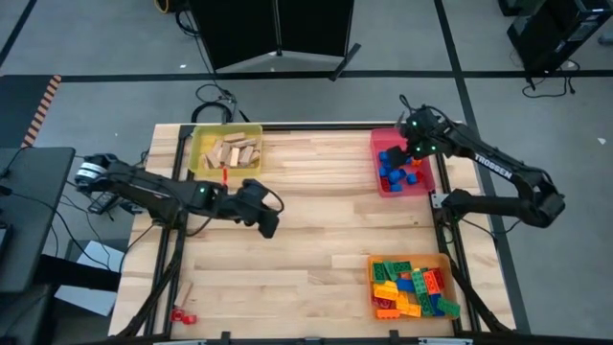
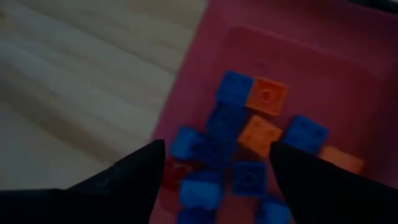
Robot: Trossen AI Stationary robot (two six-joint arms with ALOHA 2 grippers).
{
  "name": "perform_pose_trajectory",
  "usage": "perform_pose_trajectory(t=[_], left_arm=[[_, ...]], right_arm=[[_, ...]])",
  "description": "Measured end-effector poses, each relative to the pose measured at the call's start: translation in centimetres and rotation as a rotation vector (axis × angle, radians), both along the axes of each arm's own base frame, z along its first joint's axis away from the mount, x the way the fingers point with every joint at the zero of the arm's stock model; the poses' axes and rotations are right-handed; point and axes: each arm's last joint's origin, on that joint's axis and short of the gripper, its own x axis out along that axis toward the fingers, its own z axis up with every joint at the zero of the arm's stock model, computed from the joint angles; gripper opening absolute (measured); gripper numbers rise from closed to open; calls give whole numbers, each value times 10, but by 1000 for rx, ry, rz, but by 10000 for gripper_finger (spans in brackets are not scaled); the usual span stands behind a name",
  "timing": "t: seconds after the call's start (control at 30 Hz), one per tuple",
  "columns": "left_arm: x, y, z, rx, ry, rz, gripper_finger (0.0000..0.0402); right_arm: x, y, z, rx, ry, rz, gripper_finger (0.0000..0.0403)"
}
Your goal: Sort blocks by size
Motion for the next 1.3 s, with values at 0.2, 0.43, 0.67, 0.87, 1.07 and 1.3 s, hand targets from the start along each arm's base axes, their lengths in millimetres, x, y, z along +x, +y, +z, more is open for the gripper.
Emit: perform_pose_trajectory(t=[0.2, 0.43, 0.67, 0.87, 1.07, 1.3], left_arm=[[6, -1, -2, -4, -23, -3, 12], [6, 4, -5, -23, -12, 105, 21], [0, 11, -18, -61, 95, 258, 103], [4, 11, -25, -78, 107, 301, 212], [9, 12, -42, -64, 204, 328, 275], [-2, 29, -56, -155, 332, 591, 275]], right_arm=[[8, 12, 5, 29, -68, 31, 302], [19, 23, 6, 47, -98, 57, 307], [31, 30, 9, 20, -152, 106, 302], [39, 33, 12, -14, -192, 148, 305], [42, 35, 14, -42, -203, 188, 301], [44, 37, 14, -67, -192, 244, 298]])
